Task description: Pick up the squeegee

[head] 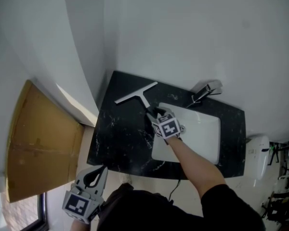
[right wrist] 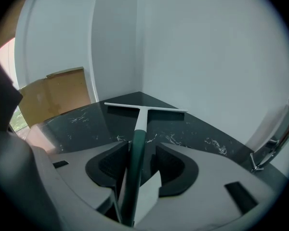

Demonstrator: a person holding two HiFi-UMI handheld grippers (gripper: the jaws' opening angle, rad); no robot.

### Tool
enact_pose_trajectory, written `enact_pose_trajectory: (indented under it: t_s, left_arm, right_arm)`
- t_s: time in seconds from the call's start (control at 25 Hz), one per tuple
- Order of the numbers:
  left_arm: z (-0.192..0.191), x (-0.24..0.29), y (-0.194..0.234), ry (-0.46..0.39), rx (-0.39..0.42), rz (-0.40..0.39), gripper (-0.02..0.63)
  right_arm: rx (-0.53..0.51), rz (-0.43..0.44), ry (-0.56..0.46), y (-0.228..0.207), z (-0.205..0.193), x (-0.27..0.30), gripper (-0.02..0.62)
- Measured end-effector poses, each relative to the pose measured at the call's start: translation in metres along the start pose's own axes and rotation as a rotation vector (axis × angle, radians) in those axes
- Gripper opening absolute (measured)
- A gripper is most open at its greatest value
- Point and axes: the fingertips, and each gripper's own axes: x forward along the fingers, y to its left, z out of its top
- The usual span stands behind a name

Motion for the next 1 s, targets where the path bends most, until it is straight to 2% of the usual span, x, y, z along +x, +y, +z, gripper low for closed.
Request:
enact_pose_trajectory:
  t_s: [0.12, 0.2, 0.4, 0.56, 0.8, 1.0]
  left_arm:
    - [0.003, 0.001, 0.005, -0.001, -0.003, 0.001, 0.0]
    - [0.005, 0.001, 0.007, -0.002, -0.001, 0.001, 0.0]
    - [0.012, 0.0, 0.001, -0.016, 0.019, 0.002, 0.0]
    - [0.011, 0.002, -0.017, -0.027, 0.047, -0.009, 0.0]
    - [0.02, 0.019, -0.091, -0.061, 0.126, -0.098, 0.0]
    - [0.027, 0.033, -0.189, -0.086, 0.193, -0.186, 0.0]
  right_arm:
    - [-0.015, -0.005, 0.006, -0.001, -0.003, 0.004, 0.162]
    - [-0.016, -0.011, 0.007, -0.002, -0.004, 0.006, 0.109]
    - [0.008, -0.031, -0.03, -0.007, 0.002, -0.005, 0.101]
    - [0.042, -0.048, -0.106, -0.01, 0.007, -0.041, 0.1]
    - [0.119, -0.067, -0.262, -0.013, -0.016, -0.176, 0.1]
    - [0.164, -0.146, -0.359, -0.029, -0.087, -0.327, 0.1]
